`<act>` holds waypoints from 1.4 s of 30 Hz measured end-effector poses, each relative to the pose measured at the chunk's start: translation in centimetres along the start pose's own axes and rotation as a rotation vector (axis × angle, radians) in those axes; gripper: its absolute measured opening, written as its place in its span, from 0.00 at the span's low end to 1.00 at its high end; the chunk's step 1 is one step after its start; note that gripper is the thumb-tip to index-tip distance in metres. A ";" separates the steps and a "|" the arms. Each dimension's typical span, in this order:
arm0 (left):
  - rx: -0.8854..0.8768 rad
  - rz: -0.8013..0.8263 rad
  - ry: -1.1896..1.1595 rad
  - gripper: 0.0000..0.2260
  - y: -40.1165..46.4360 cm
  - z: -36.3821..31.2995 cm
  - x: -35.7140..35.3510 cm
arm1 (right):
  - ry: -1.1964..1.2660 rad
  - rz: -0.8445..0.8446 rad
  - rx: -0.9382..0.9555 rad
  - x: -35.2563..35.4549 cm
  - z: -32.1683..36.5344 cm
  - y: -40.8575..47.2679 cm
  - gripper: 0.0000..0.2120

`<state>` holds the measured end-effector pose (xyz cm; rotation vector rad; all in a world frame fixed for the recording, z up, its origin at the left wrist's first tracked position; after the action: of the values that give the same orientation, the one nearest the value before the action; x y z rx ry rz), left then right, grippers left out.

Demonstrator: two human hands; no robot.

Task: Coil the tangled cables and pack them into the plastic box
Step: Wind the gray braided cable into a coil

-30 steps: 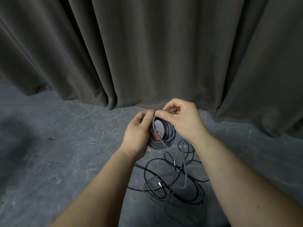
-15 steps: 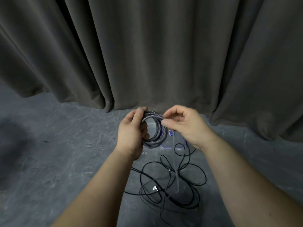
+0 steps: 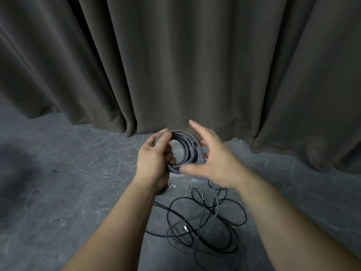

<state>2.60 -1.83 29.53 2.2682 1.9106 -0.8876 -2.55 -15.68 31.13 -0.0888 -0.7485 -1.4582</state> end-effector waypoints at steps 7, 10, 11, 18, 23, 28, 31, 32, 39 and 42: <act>0.040 0.131 -0.021 0.06 -0.7 0.3 -1.5 | -0.044 0.036 0.024 -1.3 -0.5 -0.3 0.61; 0.005 0.093 0.080 0.08 -0.6 0.5 -1.2 | -0.026 0.036 0.004 -1.6 -1.0 -0.5 0.60; -0.014 0.075 0.117 0.08 -0.6 0.5 -1.0 | -0.025 0.046 -0.002 -1.8 -1.1 -0.5 0.61; -0.158 -0.046 0.314 0.07 -1.3 0.2 -0.8 | -0.055 0.001 -0.007 -1.5 -0.5 -0.3 0.56; -0.200 -0.078 0.325 0.07 -1.8 0.0 -1.5 | -0.019 -0.114 0.011 -1.3 -0.9 -0.2 0.53; -0.063 -0.071 0.184 0.10 -2.0 0.5 -2.1 | 0.028 -0.158 0.002 -1.6 -1.4 -0.2 0.53; -0.146 -0.172 0.247 0.09 -2.1 0.0 -1.4 | 0.071 -0.065 0.004 -2.1 -1.3 -0.1 0.52; -0.165 -0.185 0.252 0.09 -2.2 -0.1 -1.3 | 0.112 -0.025 0.011 -2.1 -1.1 0.0 0.50; -0.199 -0.138 0.227 0.07 -1.9 -0.7 -1.0 | 0.328 -0.113 -0.005 -1.1 -1.2 0.0 0.34; -0.156 -0.102 0.159 0.07 -1.6 -0.6 -1.3 | 0.454 -0.159 -0.045 -0.6 -1.4 0.0 0.31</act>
<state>1.24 -2.36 31.08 2.2276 2.0952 -0.5583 -1.96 -15.83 29.74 0.2664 -0.3574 -1.5708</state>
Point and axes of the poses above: each hand's wrist, its own y-axis towards the middle knuckle, its own x-axis out of the back of the hand, z = x × y, the point moved 6 cm from there along y, towards the middle knuckle, and after that the axes turned 15 degrees about x, right-handed, at the moved point
